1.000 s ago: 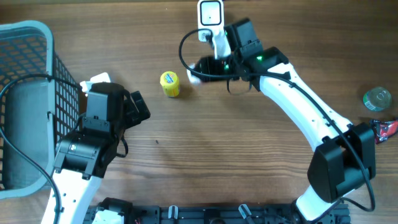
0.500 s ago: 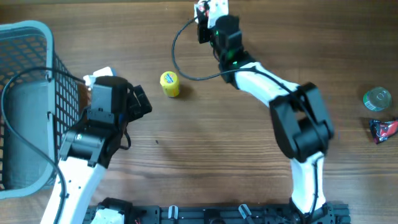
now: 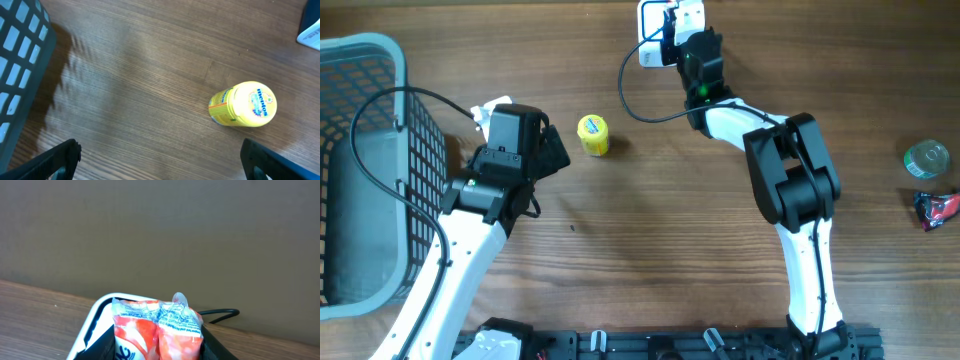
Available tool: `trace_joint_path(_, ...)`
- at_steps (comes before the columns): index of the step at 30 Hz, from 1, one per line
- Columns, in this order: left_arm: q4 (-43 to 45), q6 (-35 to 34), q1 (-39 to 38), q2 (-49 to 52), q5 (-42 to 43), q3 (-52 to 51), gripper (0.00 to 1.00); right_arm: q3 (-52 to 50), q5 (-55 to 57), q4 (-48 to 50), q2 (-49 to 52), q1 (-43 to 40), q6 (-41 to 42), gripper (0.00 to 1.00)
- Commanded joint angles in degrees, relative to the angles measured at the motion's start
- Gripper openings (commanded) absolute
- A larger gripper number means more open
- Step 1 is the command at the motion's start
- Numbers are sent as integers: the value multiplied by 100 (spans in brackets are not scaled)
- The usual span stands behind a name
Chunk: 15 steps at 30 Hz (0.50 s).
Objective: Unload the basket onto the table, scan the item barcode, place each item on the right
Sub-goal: 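Lift the Kleenex pack and hold it up at the scanner, then carry the Kleenex pack to the right edge and release it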
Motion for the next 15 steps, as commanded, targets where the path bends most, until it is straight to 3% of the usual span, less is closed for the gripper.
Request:
trace_joint_path(1,59,-13,31,17,-116,68,100,625,-352,-203,236,79,111,36)
trace_joint_path(15,31,-13,31,17,-114,68,100,769,-540,-697,439,125,354,36)
